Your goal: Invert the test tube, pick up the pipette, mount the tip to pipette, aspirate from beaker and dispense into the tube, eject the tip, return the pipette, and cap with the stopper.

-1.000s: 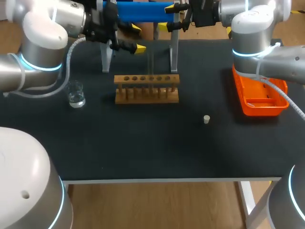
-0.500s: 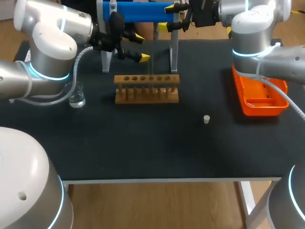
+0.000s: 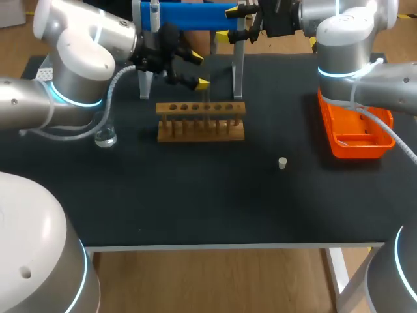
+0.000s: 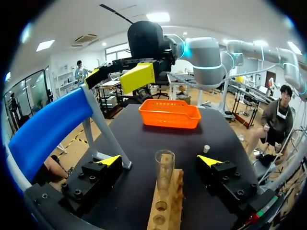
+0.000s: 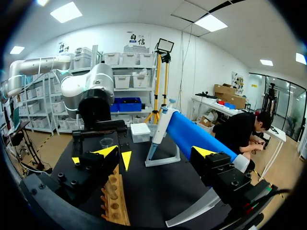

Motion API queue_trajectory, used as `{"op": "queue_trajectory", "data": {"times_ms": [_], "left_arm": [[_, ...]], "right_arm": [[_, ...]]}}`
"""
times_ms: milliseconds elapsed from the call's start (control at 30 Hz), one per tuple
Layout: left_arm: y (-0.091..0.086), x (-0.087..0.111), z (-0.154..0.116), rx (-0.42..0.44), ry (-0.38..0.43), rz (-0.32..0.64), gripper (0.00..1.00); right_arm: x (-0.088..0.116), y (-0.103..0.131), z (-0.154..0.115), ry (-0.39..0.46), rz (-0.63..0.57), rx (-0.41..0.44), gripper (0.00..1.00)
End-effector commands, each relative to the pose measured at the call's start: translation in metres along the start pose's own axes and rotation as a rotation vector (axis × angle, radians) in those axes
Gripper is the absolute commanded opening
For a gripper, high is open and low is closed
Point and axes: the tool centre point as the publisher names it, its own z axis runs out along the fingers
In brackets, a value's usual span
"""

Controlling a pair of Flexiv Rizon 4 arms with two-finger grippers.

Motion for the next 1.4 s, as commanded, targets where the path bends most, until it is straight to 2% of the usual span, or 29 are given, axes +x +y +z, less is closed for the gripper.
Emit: {"op": "queue_trajectory", "data": {"times_ms": [33, 333, 767, 1400], "left_arm": [[0.003, -0.004, 0.011, -0.01, 0.013, 0.001, 1.0], [0.013, -0.003, 0.028, -0.017, 0.004, -0.02, 1.0], [0.02, 0.003, 0.036, -0.023, -0.043, -0.03, 1.0], [0.035, 0.003, 0.048, -0.033, -0.031, -0.028, 1.0]], "right_arm": [[0.0, 0.001, -0.001, 0.0, 0.0, 0.003, 1.0], [0.0, 0.001, -0.001, 0.0, 0.0, 0.003, 1.0], [0.0, 0.001, -0.001, 0.0, 0.0, 0.003, 1.0], [0.0, 0.001, -0.001, 0.0, 0.0, 0.003, 1.0]]}}
